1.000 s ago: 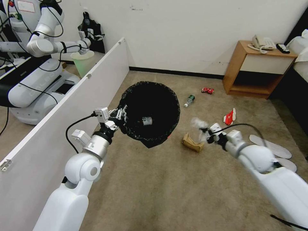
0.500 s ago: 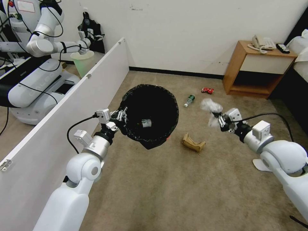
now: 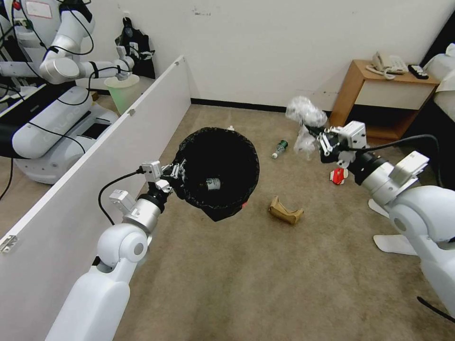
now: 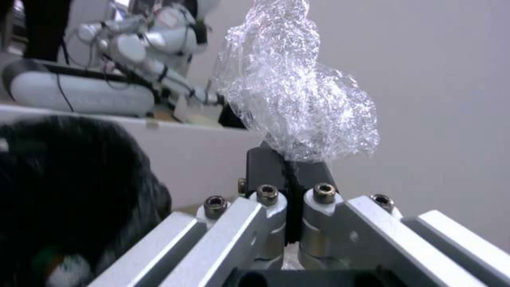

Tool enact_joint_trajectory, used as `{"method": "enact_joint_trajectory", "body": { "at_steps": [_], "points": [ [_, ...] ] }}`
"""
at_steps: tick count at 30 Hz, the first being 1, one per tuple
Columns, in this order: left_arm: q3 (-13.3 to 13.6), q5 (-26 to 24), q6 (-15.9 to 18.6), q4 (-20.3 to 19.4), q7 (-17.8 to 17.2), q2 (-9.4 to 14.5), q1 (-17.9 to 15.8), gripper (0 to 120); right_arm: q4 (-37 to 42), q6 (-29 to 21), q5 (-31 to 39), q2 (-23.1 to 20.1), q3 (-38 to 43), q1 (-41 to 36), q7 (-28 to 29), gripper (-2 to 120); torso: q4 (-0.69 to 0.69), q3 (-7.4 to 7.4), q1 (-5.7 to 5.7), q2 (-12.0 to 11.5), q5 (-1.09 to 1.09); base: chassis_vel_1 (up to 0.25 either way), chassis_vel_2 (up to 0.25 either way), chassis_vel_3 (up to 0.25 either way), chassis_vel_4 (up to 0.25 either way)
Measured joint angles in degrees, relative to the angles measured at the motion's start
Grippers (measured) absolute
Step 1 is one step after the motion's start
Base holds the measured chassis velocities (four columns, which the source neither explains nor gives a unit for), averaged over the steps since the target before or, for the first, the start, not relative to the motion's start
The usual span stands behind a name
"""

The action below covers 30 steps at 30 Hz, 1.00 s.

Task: Pick up the trash bin, then pick up the garbage from the floor and place it into the trash bin.

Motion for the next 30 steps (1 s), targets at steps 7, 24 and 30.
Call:
{"method": "enact_joint_trajectory", "body": {
  "at_steps": [7, 24, 30],
  "points": [
    [1.9, 0.3, 0.5, 1.5, 0.0, 0.2, -0.6, 3, 1.5, 2.2, 1.1, 0.1, 1.1, 0.3, -2.3, 0, -0.01, 0.0, 0.0, 0.0, 0.01, 0.0, 0.0, 0.0, 0.0],
    [9.4, -1.0, 0.6, 5.8, 1.2, 0.7, -3.4, 3, 0.7, 11.0, 4.6, 0.8, -1.1, -0.1, -14.4, 0, 0.0, 0.0, 0.0, 0.0, 0.01, 0.0, 0.0, 0.0, 0.0],
    [12.2, -2.3, 0.2, 7.2, 1.8, 0.9, -4.7, 3, 0.6, 11.2, 5.0, 0.5, -1.8, -1.0, -16.0, 0, 0.0, 0.0, 0.0, 0.0, 0.01, 0.0, 0.0, 0.0, 0.0]
  ]
}}
